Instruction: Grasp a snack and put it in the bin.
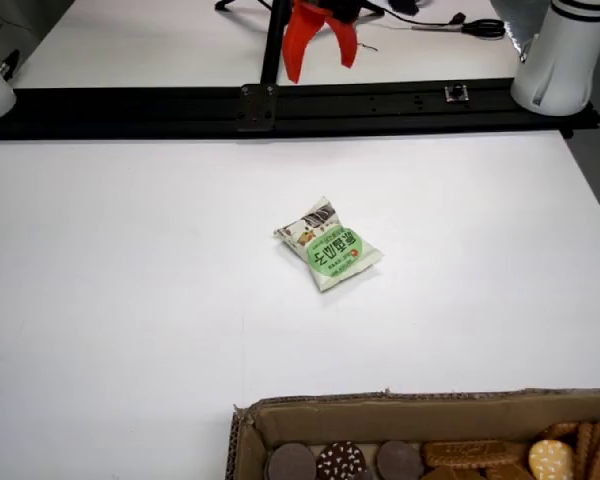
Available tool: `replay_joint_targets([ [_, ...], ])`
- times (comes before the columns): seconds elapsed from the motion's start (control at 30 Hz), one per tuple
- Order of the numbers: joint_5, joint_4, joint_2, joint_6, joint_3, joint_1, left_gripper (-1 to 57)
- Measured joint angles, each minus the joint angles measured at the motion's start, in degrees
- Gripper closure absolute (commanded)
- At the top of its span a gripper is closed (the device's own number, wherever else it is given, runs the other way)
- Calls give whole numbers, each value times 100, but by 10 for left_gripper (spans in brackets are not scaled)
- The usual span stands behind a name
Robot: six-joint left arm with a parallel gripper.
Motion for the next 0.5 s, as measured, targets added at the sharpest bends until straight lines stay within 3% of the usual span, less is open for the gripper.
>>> replay_joint_targets([
  [0.5,-472,434,526,2,-22,-44,2],
])
